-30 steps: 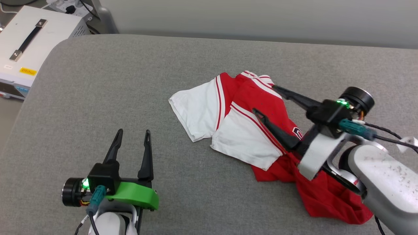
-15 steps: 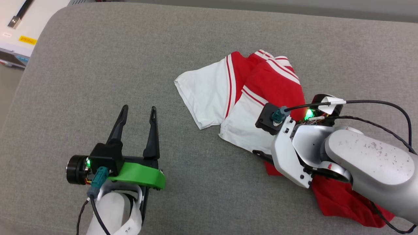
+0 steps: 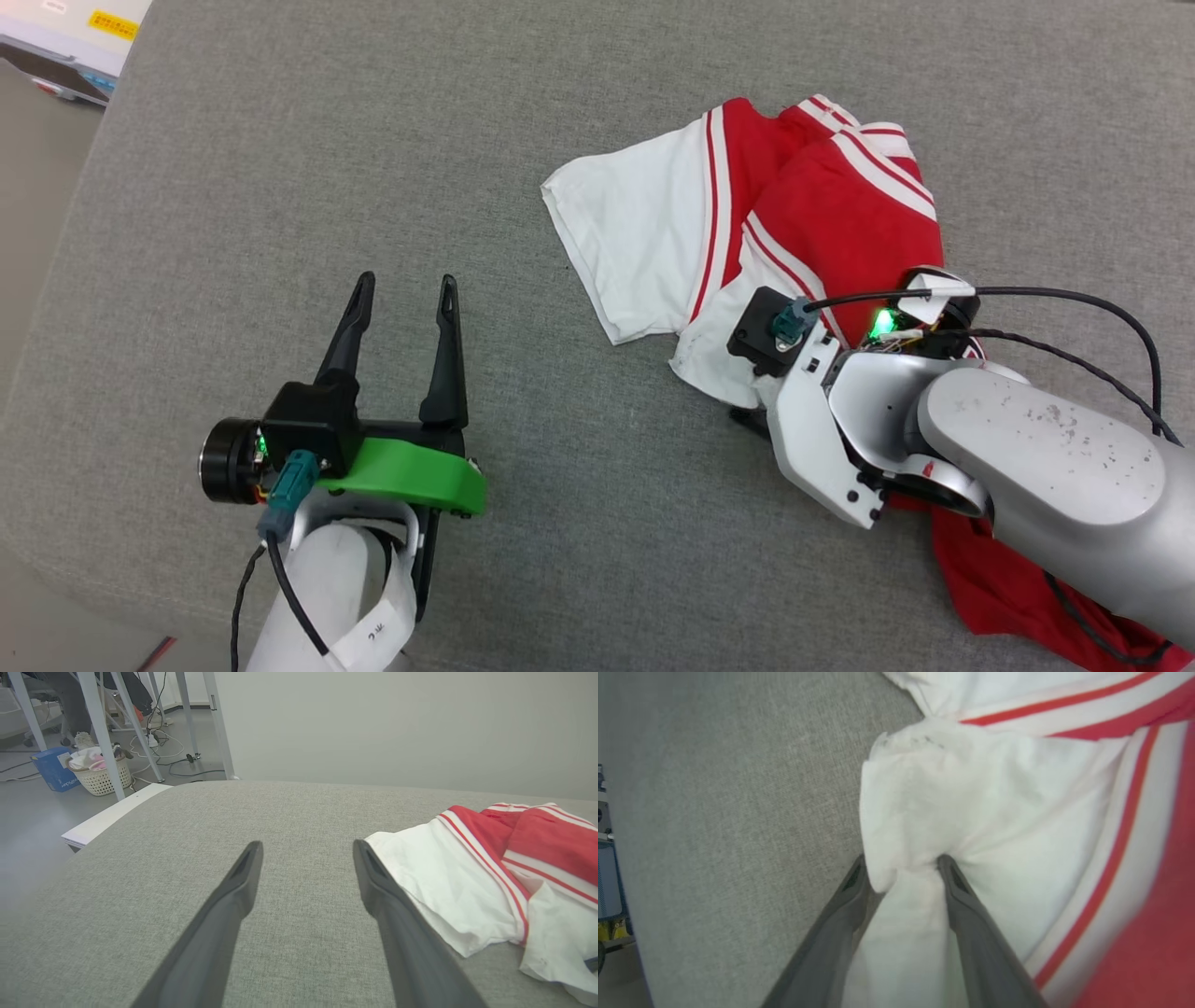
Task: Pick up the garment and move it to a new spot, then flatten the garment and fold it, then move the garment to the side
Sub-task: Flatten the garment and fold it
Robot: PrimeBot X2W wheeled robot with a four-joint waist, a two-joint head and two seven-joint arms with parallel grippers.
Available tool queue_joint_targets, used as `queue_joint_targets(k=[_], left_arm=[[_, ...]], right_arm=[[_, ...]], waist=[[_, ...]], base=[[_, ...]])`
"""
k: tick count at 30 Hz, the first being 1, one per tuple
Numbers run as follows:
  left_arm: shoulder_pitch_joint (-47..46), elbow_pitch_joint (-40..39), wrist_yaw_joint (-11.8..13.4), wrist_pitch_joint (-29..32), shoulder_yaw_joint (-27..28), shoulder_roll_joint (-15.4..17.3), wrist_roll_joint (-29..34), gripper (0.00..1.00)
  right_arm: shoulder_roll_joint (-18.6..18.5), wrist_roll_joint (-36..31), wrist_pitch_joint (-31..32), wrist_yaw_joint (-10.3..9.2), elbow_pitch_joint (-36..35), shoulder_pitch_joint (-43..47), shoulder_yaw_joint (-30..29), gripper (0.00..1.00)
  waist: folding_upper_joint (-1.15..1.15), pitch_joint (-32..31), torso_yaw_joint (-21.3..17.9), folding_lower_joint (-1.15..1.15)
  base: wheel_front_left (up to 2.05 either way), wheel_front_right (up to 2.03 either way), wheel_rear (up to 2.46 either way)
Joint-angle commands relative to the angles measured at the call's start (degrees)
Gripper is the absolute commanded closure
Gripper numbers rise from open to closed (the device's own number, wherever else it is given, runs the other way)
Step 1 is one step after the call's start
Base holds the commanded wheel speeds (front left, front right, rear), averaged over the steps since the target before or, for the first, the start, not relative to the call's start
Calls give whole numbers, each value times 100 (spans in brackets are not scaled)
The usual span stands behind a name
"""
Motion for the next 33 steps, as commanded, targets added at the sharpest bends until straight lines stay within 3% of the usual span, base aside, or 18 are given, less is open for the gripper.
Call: queue_joint_targets(k=[1, 9, 14, 24, 33], left_arm=[[-42, 28, 31, -34, 6, -25, -10, 0], [253, 105, 17, -34, 43, -26, 91, 0], [451, 106, -12, -34, 68, -26, 168, 0], [675, 60, -60, -34, 172, -26, 245, 0], [599, 22, -109, -34, 185, -26, 268, 0]], right_arm=[[16, 55, -68, 2, 115, 368, 201, 100], [-164, 510, -1581, 2, -140, 336, 184, 100], [-415, 992, -2383, 2, -473, 559, -160, 100], [-1055, 1777, -3716, 2, -578, 1392, -1785, 100], [-1397, 2396, -4420, 2, 665, 2187, -3321, 100]], waist=[[0, -87, -19, -1], [0, -702, -281, -1], [0, -983, -492, -1], [0, -1123, -921, -1], [0, -947, -1067, -1]], base=[[0, 0, 0], [0, 0, 0], [0, 0, 0], [0, 0, 0], [0, 0, 0]])
